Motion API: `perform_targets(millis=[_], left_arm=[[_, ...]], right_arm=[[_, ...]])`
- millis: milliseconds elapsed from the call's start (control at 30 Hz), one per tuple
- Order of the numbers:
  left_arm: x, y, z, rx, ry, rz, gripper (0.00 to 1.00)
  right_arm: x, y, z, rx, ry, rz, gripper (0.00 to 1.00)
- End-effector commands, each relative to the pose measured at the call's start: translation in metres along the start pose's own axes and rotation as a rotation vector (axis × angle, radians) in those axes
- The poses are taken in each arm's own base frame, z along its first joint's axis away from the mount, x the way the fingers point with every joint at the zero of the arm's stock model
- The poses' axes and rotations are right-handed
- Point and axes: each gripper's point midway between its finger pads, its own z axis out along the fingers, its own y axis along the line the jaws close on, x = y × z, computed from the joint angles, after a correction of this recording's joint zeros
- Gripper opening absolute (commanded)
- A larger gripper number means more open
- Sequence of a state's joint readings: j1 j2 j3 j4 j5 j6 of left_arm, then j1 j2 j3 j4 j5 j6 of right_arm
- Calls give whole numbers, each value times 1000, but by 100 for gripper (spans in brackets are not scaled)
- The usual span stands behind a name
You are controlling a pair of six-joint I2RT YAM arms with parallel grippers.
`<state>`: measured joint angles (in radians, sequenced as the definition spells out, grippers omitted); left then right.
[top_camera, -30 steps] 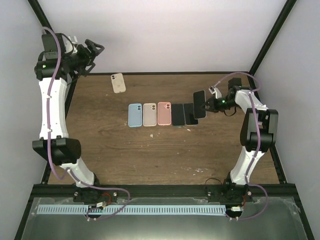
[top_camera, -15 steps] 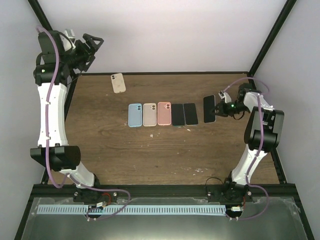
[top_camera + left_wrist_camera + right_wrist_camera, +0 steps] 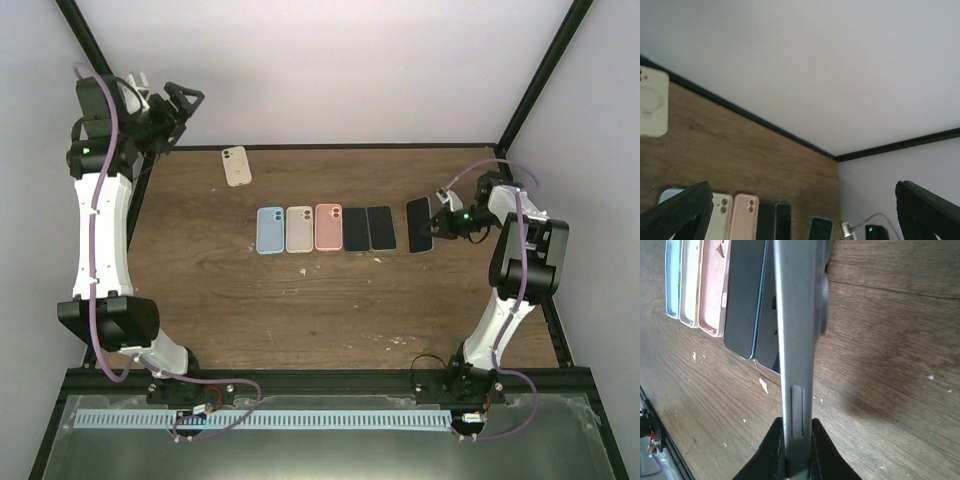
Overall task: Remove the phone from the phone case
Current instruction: Place the phone at the center of the board.
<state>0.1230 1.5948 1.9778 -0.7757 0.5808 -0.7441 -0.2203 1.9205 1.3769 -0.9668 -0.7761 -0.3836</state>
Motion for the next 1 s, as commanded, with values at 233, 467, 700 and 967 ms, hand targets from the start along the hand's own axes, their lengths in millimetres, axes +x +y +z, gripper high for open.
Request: perform_targets(millis=[233,467,700,967], left_arm=[[57,69,39,-40,127,177,100],[76,79,37,-37,137,270,100],[89,90,37,-63,163,265,100],[93,90,39,-58,173,257,100]], right_arm=[[1,6,12,-148,23,66,1],[-8,0,23,-219,39,115,1],[-27,-16,30,-228,50,119,1],[-32,-33,42,-213,77,136,2]])
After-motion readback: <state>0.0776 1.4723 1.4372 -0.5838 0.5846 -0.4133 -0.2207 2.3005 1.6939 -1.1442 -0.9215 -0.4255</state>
